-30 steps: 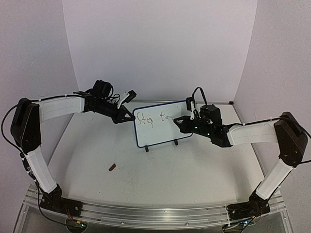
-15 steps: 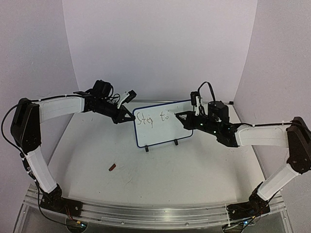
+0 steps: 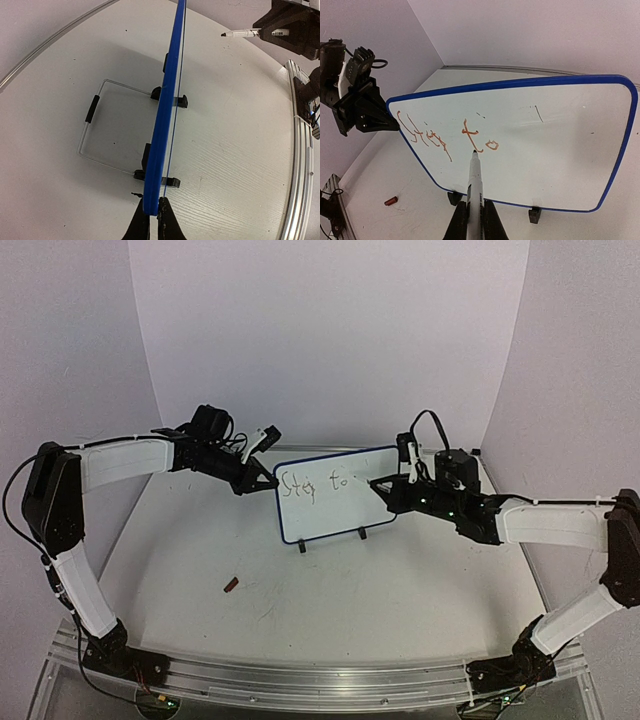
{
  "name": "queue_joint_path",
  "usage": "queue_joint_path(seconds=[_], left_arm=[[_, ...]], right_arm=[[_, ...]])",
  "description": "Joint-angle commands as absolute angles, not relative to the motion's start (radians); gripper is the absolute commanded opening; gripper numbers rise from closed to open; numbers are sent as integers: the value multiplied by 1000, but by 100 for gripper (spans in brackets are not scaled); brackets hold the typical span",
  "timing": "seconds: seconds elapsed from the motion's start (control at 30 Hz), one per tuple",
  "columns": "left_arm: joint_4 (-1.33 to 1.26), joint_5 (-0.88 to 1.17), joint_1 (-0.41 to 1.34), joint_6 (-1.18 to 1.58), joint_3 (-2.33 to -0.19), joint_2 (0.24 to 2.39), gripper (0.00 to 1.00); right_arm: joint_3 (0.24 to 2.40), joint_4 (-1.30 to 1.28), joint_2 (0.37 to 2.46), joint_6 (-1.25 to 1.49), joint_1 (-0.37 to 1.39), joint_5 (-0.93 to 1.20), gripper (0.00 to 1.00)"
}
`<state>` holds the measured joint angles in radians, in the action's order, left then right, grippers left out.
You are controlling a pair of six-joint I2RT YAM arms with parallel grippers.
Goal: Write a sentence on the whiteboard
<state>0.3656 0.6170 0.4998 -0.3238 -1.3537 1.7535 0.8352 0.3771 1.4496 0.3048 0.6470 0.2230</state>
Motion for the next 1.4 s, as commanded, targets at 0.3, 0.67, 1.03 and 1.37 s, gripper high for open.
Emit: queue_joint_path(seconds=[0.3,0.67,1.03,1.37], left_arm=[[455,555,513,-369,-1351,1782,0],[456,556,513,-369,-1353,1789,0],[455,557,512,-370,-1354,1792,0],[456,555,513,-370,-1355,1790,0]], right_arm=[[890,393,1530,263,634,166,0],[951,412,1591,250,634,173,0],[985,417,1632,255,634,188,0],[963,419,1631,276,634,129,0]])
